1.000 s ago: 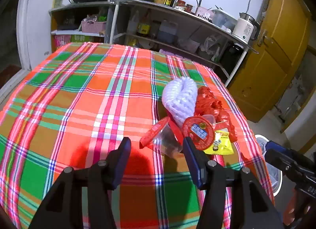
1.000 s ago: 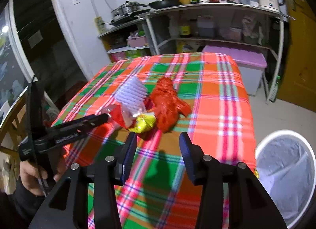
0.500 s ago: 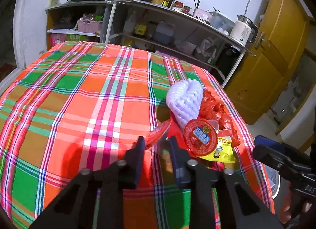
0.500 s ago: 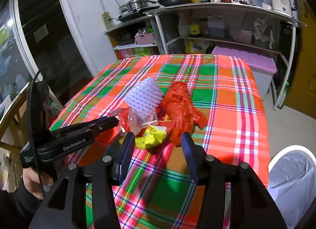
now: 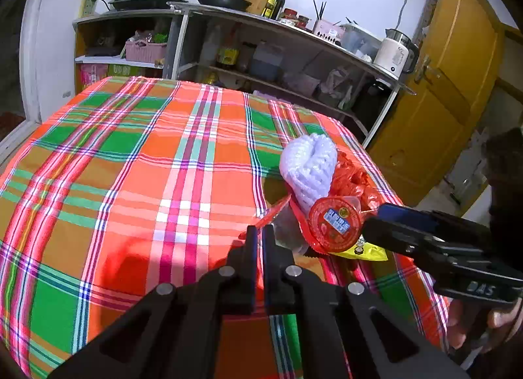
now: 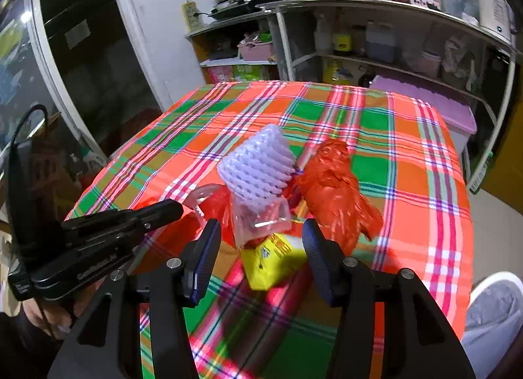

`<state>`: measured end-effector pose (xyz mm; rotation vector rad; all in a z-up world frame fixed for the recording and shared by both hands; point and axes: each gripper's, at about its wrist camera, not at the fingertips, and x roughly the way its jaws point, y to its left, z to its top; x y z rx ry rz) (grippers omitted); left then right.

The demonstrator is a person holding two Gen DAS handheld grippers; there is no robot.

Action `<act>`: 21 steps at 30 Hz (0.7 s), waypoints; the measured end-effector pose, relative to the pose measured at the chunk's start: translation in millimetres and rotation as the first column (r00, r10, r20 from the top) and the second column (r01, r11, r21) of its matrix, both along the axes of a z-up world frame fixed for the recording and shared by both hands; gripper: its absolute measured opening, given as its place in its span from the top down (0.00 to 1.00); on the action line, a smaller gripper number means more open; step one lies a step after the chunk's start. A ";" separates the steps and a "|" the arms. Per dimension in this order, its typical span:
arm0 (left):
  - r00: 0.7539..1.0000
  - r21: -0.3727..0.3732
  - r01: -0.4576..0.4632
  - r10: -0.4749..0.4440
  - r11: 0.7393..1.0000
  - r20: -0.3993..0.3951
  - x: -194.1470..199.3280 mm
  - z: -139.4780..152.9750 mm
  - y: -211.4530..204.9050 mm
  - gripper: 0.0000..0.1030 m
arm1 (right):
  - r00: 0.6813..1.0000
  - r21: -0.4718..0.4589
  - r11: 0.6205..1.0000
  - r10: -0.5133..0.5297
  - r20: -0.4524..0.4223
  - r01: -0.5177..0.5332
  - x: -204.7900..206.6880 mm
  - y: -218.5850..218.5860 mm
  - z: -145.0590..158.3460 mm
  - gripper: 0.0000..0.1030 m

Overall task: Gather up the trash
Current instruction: 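Grasp the clear plastic cup with the right gripper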

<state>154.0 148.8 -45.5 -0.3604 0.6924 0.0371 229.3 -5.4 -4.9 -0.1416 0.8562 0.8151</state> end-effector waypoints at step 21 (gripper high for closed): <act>1.000 -0.001 0.010 -0.010 1.000 -0.009 0.7 0.8 11.5 0.49 | 1.000 0.003 1.000 -0.009 -0.011 0.009 8.9 9.5 -2.3 0.58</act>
